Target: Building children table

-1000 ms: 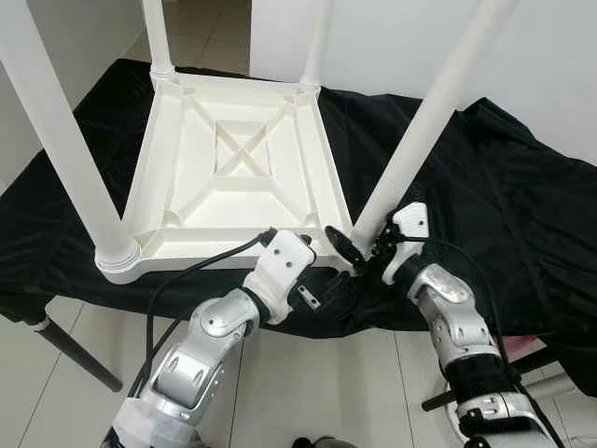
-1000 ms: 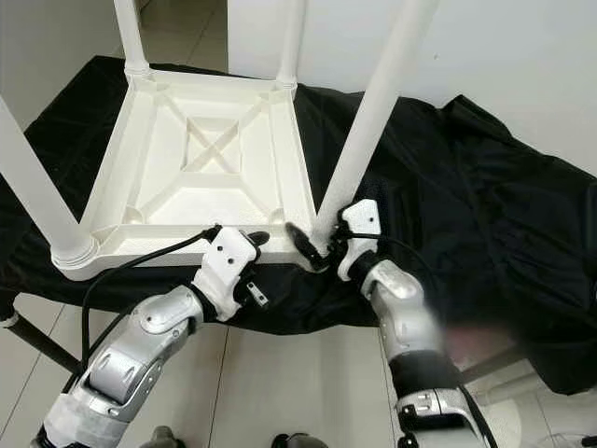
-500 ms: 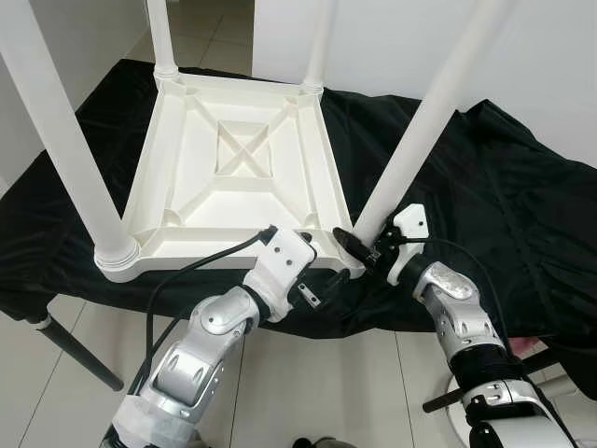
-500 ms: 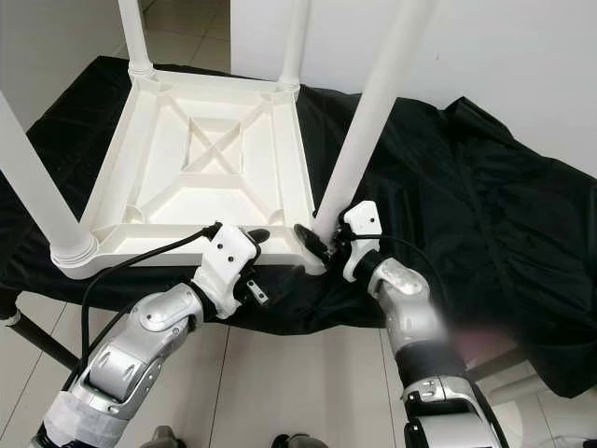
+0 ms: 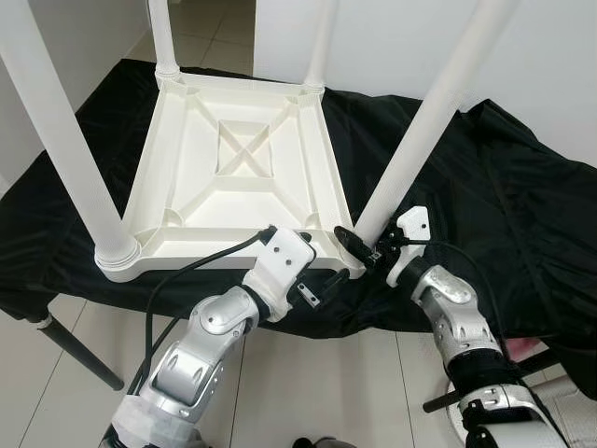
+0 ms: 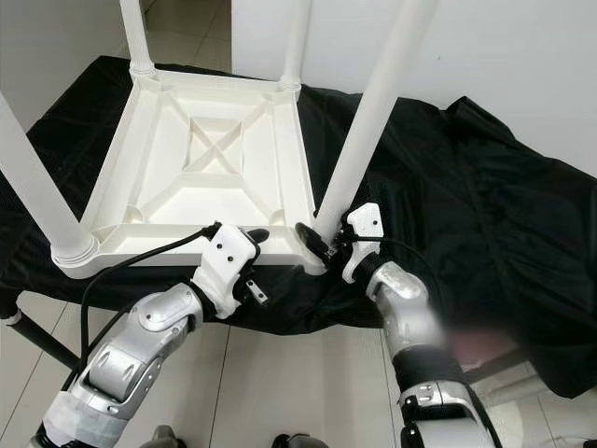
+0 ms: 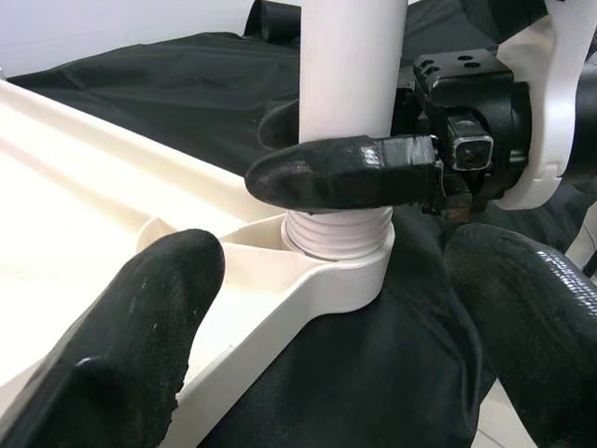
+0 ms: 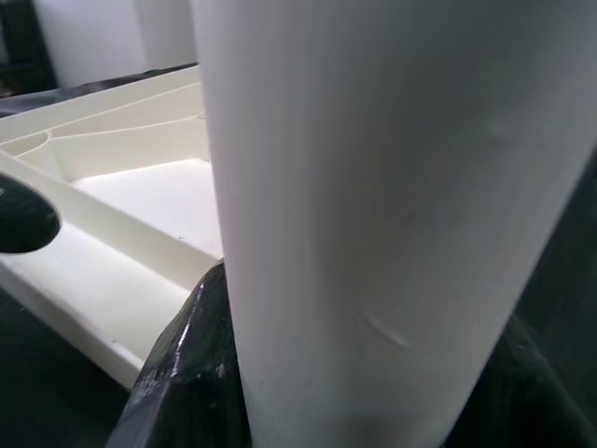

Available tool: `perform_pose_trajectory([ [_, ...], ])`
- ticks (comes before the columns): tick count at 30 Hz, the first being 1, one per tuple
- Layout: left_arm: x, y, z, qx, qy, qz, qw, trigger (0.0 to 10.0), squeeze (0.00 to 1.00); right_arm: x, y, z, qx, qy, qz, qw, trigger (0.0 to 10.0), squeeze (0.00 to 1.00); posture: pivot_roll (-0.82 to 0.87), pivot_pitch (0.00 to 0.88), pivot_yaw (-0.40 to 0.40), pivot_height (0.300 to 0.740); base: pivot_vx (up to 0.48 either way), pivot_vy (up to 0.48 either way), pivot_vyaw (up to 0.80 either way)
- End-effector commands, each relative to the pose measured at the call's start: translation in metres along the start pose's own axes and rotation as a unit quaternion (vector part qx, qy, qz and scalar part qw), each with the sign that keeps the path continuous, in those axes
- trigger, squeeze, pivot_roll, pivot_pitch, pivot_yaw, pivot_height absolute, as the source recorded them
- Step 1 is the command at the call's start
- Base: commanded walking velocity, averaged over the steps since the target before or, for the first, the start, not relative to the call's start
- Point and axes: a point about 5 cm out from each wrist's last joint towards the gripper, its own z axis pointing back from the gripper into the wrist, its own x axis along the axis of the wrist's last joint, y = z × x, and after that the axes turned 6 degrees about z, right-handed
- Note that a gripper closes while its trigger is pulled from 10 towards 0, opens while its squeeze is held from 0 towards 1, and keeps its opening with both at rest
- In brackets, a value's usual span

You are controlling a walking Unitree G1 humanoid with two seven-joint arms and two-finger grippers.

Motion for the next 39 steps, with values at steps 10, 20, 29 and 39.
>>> perform_pose_trajectory([
  [10,-0.010,-0.005,-0.001,-0.022,0.019,-0.001,1.000,10.0,0.00,-0.012,0.015,0.001,-0.171,0.048,-0.012,0.984,10.0,0.00,0.04,0.100,-0.096,0.740,0.000,0.000,0.00],
  [20,-0.011,-0.003,-0.003,-0.012,0.020,-0.003,1.000,10.0,0.00,-0.013,0.037,-0.003,-0.247,0.060,-0.045,0.966,10.0,0.00,0.04,0.095,-0.096,0.740,0.000,0.000,0.00],
  [29,-0.010,-0.002,-0.005,-0.008,0.016,-0.003,1.000,10.0,0.00,-0.002,0.052,-0.010,-0.267,0.036,-0.062,0.961,10.0,0.00,0.04,0.090,-0.104,0.740,0.000,0.000,0.00],
  [39,-0.011,-0.002,-0.006,0.000,0.013,-0.005,1.000,10.0,0.00,0.003,0.037,-0.001,-0.263,0.021,-0.070,0.962,10.0,1.00,0.04,0.091,-0.113,0.740,0.000,0.000,0.00],
])
